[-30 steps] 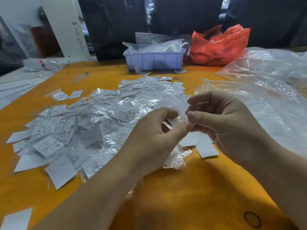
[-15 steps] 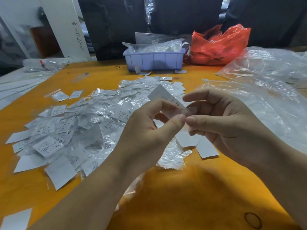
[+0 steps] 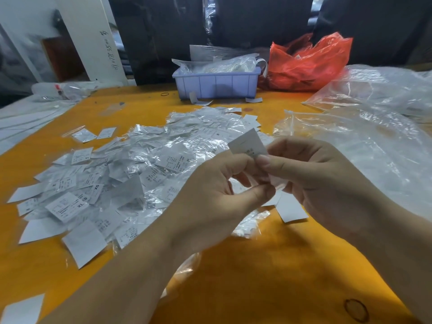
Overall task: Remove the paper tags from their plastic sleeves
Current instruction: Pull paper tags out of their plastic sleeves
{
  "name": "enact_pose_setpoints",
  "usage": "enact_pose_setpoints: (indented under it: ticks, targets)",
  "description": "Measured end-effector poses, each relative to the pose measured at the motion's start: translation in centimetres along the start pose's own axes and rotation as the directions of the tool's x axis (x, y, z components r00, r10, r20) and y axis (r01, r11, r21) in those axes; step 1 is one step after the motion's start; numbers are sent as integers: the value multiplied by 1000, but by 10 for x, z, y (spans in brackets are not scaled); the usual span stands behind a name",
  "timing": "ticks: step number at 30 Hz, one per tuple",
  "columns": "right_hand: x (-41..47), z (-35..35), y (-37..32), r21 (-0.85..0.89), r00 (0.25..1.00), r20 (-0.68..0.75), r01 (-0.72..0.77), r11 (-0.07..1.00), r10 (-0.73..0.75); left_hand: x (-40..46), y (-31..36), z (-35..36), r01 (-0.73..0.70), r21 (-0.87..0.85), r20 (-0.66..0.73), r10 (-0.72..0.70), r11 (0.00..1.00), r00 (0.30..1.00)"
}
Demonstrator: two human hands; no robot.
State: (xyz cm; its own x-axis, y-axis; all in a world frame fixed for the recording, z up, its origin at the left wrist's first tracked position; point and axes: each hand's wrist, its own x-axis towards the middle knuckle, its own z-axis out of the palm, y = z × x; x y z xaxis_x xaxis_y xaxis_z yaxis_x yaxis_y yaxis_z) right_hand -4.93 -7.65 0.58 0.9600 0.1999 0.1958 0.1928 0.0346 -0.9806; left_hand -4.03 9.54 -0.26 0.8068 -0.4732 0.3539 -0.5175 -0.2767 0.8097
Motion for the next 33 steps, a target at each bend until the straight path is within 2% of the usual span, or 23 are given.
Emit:
enact_pose_setpoints:
  ticks: [3, 7, 11, 21, 28, 33]
  targets:
    - [1, -2, 0, 17, 996, -84, -28, 999, 29, 2, -1, -1, 32, 12, -43, -32, 999, 999]
    - [4, -4, 0, 107, 970, -228, -63, 992, 86, 2, -3, -9, 91, -94, -190, -107, 991, 976]
    - [4, -5, 0, 129, 963, -251, -68, 989, 99, 4, -5, -13, 114, -183, -308, -167, 976, 937]
    - [3, -2, -1, 178, 963, -236, -85, 980, 127, 4, -4, -11, 109, -203, -282, -165, 973, 945]
    - [0, 3, -5, 342, 956, -220, -112, 933, 195, 4, -6, -10, 148, -184, -244, -191, 972, 951]
    - [-1, 3, -6, 201, 959, -197, -165, 966, 205, 5, -6, -9, 166, -187, -207, -204, 968, 957]
